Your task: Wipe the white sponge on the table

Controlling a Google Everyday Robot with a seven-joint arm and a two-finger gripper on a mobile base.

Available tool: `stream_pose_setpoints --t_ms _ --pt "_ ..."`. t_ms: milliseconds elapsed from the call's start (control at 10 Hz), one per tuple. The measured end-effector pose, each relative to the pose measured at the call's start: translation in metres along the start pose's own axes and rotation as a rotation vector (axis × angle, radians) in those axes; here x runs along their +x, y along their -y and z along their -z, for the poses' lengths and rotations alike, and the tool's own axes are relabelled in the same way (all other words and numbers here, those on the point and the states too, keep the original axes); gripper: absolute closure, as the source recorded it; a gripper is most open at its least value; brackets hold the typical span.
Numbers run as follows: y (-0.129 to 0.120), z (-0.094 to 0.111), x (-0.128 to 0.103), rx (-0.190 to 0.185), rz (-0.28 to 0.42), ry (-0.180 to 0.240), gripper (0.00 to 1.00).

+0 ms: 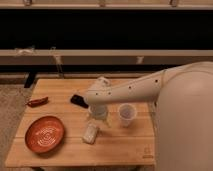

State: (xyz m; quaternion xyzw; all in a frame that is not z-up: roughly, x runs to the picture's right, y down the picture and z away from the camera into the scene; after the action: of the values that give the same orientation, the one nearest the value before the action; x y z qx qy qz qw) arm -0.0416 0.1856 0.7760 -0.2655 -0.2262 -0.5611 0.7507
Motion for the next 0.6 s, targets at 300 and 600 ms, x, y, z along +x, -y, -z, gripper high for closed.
stream_pose_setpoints --t_ms 300,600 --pt "0.016 -0.007 -0.007 0.002 0.020 0.009 0.20" --pt "0.023 -0.015 -0.013 -0.004 0.028 0.011 0.20"
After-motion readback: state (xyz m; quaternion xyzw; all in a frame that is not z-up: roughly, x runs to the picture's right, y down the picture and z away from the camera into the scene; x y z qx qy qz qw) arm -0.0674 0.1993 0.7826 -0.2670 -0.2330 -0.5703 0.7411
